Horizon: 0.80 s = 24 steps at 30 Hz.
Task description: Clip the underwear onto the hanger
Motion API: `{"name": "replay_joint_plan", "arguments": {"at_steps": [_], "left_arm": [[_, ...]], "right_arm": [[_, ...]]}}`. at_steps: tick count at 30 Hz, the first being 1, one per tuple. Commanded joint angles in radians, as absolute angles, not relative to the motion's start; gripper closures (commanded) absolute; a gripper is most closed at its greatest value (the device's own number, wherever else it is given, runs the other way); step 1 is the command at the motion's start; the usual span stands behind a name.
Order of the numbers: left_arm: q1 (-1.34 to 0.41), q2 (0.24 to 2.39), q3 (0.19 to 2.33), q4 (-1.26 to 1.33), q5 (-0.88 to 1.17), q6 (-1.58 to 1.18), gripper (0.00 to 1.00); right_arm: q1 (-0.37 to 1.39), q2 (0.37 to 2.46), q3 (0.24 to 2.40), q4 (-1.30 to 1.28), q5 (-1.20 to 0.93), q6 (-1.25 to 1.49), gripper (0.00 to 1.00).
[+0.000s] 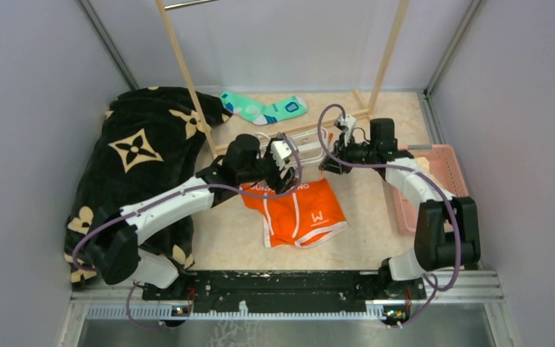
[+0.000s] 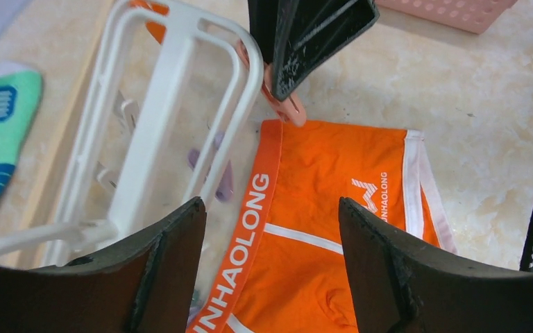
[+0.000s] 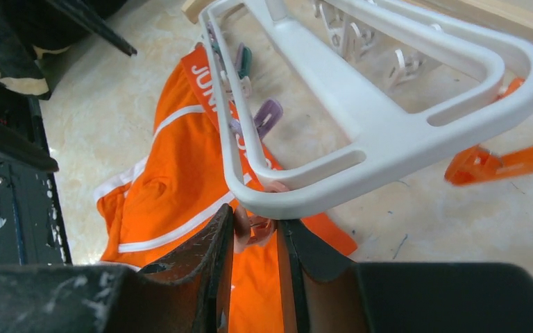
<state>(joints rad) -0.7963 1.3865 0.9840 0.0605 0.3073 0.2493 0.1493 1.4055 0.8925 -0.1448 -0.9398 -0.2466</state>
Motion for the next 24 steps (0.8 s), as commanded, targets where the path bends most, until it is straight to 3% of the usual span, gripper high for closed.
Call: {"name": "replay_joint_plan", "arguments": {"at_steps": [1, 13, 24], "left_arm": [[-0.807, 1.472, 1.064, 0.024, 0.275, 0.131, 0.26], [-0.856, 1.717, 1.258, -0.075, 0.223, 0.159, 0.27], [-0.855, 1.871, 1.382, -0.165, 0.21, 0.113, 0.27]], "right_arm": [[0.122, 1.511, 1.027, -0.215, -0.984, -0.351, 1.0], [0.079, 1.74, 1.149, -0.226, -0.985, -0.287, 1.0], [0.078, 1.814, 1.216, -0.258, -0.927, -0.213, 1.0]]}}
